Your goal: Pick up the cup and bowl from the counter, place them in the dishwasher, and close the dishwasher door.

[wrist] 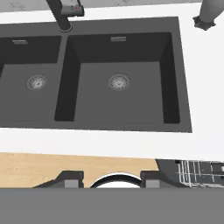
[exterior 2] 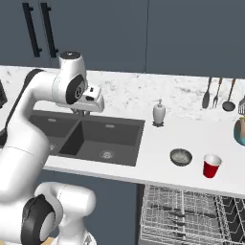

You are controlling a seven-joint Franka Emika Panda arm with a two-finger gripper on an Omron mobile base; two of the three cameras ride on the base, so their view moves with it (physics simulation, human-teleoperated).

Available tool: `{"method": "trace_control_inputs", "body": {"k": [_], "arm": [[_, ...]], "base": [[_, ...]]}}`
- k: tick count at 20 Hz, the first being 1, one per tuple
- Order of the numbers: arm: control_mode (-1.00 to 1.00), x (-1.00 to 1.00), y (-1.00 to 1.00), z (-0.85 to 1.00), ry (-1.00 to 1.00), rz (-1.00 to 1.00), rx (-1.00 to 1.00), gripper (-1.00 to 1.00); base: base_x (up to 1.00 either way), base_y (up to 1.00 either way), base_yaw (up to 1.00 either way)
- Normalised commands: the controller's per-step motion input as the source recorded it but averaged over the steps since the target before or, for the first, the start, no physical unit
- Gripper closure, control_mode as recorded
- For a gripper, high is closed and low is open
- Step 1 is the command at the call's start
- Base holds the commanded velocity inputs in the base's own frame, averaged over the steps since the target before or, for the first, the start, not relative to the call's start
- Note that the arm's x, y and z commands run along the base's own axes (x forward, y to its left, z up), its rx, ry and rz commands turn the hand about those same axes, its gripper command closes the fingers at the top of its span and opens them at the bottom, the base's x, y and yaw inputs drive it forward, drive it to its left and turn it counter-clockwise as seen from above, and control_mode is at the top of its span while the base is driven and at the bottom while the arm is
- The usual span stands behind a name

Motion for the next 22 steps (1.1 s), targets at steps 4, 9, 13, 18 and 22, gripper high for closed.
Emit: {"method": "trace_control_inputs", "body": {"k": [4,9,13,18,22], "arm": [[1.00,0.00,0.00,0.00,0.00,0.00,0.00,-1.00],[1.00,0.00,0.00,0.00,0.00,0.00,0.00,-1.00],[1.00,0.00,0.00,0.00,0.00,0.00,0.00,-1.00],[1.00,0.00,0.00,0.00,0.00,0.00,0.00,-1.00],[1.00,0.00,0.00,0.00,0.00,0.00,0.00,-1.00]], "base": [[0.00,0.00,0.00],[-0.01,0.00,-0.29],[0.00,0.07,-0.55],[0.00,0.24,-0.56],[0.00,0.44,-0.54]]}}
